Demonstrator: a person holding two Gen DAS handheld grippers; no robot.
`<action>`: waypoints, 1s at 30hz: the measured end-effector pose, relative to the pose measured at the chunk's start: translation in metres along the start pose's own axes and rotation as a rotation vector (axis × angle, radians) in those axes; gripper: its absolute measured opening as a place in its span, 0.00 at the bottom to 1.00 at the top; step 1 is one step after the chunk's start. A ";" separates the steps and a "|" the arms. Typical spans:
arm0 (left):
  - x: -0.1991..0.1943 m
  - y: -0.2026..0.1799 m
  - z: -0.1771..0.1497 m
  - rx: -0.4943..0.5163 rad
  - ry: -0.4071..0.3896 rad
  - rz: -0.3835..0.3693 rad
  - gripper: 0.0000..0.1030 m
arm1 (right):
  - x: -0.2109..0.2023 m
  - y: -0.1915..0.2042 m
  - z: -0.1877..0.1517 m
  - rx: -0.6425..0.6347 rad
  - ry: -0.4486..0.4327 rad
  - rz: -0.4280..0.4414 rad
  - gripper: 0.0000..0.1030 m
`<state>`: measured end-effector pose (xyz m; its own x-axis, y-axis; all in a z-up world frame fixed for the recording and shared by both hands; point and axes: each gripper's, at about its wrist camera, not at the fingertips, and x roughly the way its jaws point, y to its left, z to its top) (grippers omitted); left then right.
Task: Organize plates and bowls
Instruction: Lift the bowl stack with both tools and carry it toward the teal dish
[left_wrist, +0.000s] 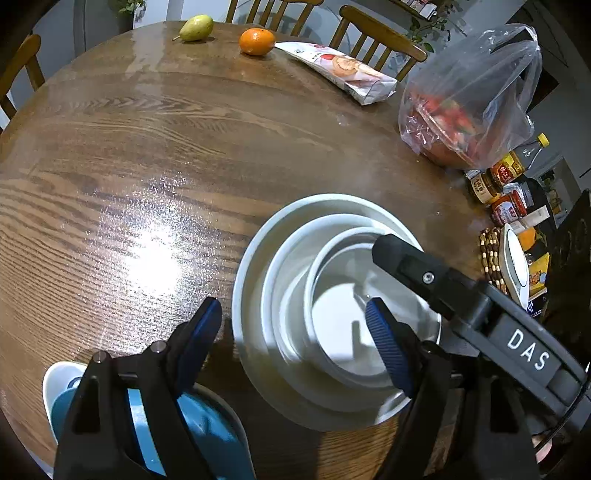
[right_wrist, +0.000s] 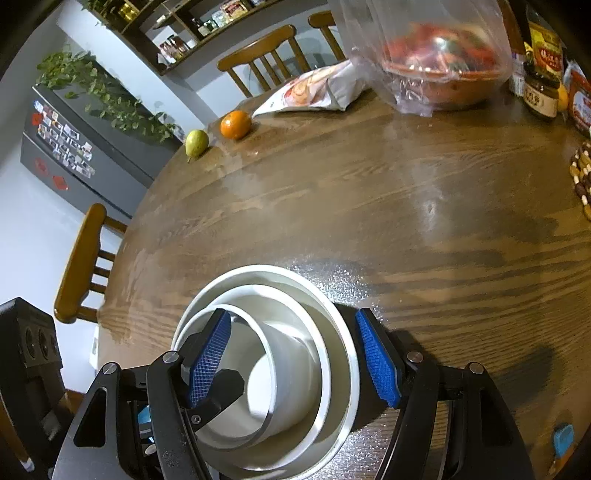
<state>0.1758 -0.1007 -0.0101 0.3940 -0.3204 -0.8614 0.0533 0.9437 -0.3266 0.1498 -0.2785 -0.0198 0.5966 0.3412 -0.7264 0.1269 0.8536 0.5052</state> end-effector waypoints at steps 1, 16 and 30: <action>0.001 0.000 0.000 -0.001 0.005 0.000 0.77 | 0.002 -0.001 0.000 0.004 0.011 0.006 0.68; 0.008 -0.001 -0.001 -0.002 0.036 -0.029 0.77 | 0.012 -0.006 -0.002 0.024 0.072 0.072 0.68; 0.016 0.001 0.000 -0.008 0.047 -0.010 0.76 | 0.029 -0.011 -0.003 0.058 0.150 0.108 0.68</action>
<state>0.1826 -0.1047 -0.0246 0.3496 -0.3338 -0.8754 0.0496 0.9396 -0.3385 0.1635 -0.2774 -0.0476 0.4846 0.4884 -0.7257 0.1165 0.7862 0.6069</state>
